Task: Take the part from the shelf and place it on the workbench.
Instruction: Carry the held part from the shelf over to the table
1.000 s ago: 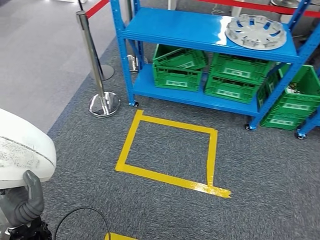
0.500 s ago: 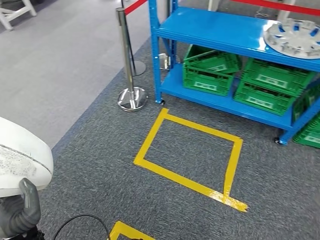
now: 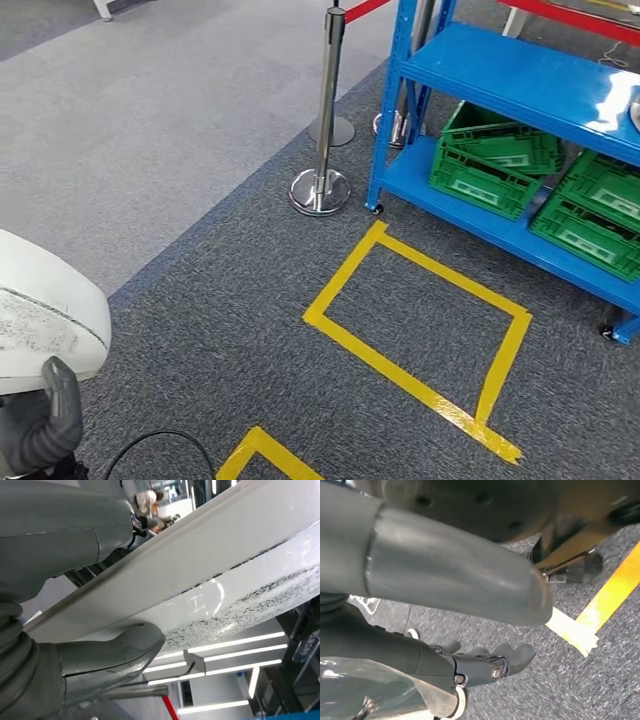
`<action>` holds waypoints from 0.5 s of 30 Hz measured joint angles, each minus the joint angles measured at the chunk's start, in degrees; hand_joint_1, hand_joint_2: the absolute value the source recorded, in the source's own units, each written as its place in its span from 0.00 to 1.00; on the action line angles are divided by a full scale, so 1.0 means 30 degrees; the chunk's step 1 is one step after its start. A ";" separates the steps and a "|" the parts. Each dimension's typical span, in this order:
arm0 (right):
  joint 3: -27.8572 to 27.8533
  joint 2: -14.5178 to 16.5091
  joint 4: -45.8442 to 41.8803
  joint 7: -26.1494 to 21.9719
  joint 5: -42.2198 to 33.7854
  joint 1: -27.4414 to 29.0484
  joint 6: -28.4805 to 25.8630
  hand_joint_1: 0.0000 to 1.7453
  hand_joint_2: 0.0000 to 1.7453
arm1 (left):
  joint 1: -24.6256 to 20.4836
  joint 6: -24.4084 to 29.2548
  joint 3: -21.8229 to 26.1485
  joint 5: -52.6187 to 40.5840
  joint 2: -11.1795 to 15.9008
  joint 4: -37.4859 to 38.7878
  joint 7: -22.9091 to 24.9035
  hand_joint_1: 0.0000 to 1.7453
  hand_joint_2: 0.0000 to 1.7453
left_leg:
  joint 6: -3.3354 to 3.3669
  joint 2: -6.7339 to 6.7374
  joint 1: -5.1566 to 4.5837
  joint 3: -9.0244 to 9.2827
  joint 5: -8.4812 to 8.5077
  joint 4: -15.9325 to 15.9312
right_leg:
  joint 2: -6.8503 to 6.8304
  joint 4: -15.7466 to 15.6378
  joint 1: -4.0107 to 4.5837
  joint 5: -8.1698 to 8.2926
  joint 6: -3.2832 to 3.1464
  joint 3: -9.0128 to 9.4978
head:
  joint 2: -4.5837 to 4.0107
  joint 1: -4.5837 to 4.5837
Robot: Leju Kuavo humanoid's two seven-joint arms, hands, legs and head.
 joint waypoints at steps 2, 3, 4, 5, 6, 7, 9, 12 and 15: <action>0.0046 0.0000 0.0005 0.0076 0.0102 0.0038 0.0022 0.00 0.00 | -0.0009 -0.0055 0.0000 -0.0064 0.0000 0.0000 0.0005 1.00 1.00 | -0.0019 -0.0561 0.0007 0.0037 0.0006 0.0023 | 0.0196 -0.1411 -0.0017 0.1244 -0.0043 0.0467 | 0.0000 0.0006; 0.0071 0.0000 0.0007 0.0113 0.0159 0.0043 0.0033 0.00 0.00 | -0.0025 -0.0079 0.0000 -0.0104 0.0000 0.0002 0.0007 1.00 1.00 | -0.0057 -0.0822 0.0023 0.0039 0.0006 0.0052 | 0.0655 -0.2798 -0.0058 0.1998 -0.0085 0.1027 | 0.0000 0.0009; 0.0097 0.0000 0.0016 0.0136 0.0210 0.0042 0.0040 0.00 0.00 | -0.0057 -0.0104 0.0000 -0.0142 0.0000 0.0004 0.0011 1.00 1.00 | -0.0125 -0.1080 0.0001 -0.0002 -0.0013 0.0136 | 0.1152 -0.4119 -0.0122 0.2503 -0.0127 0.1588 | 0.0000 -0.0002; 0.0119 0.0000 0.0027 0.0144 0.0250 0.0035 0.0047 0.00 0.00 | -0.0094 -0.0124 0.0000 -0.0179 0.0000 0.0005 0.0015 1.00 1.00 | -0.0225 -0.1324 -0.0005 -0.0080 -0.0011 0.0203 | 0.1574 -0.5026 -0.0163 0.2765 -0.0167 0.2014 | 0.0000 -0.0016; 0.0135 0.0000 0.0038 0.0158 0.0279 0.0030 0.0053 0.00 0.00 | -0.0120 -0.0148 0.0002 -0.0206 0.0000 0.0007 0.0018 1.00 1.00 | -0.0355 -0.1557 0.0005 -0.0184 0.0012 0.0252 | 0.1811 -0.5426 -0.0177 0.2765 -0.0212 0.2225 | 0.0000 -0.0023; 0.0149 0.0000 0.0047 0.0166 0.0301 0.0024 0.0055 0.00 0.00 | -0.0129 -0.0179 0.0004 -0.0222 0.0000 0.0007 0.0022 1.00 1.00 | -0.0491 -0.1801 0.0017 -0.0287 0.0056 0.0283 | 0.1693 -0.5514 -0.0155 0.2706 -0.0267 0.2313 | 0.0000 -0.0035; 0.0169 0.0018 0.0053 0.0178 0.0344 0.0013 0.0073 0.00 0.00 | -0.0098 -0.0211 0.0005 -0.0251 0.0004 0.0004 0.0024 1.00 1.00 | -0.0713 -0.1957 0.0065 -0.0450 0.0082 0.0364 | 0.1181 -0.5549 -0.0174 0.2770 -0.0450 0.2360 | 0.0000 -0.0036; 0.0213 0.0042 0.0062 0.0260 0.0522 0.0010 0.0218 0.00 0.00 | -0.0144 -0.0291 0.0007 -0.0151 0.0005 0.0004 0.0024 1.00 1.00 | -0.0970 -0.0260 0.0027 -0.1421 -0.1206 0.2539 | 0.0302 -0.5660 -0.0178 0.2795 -0.0746 0.2441 | 0.0000 -0.0258; 0.0295 0.0038 0.0076 0.0437 0.0685 0.0075 0.0308 0.00 0.00 | -0.0148 -0.0419 0.0011 0.0100 0.0004 0.0016 0.0020 1.00 1.00 | -0.1172 0.0432 0.0151 -0.2863 -0.2551 0.5807 | -0.0672 -0.5650 -0.0097 0.2695 -0.0830 0.2476 | 0.0000 -0.0335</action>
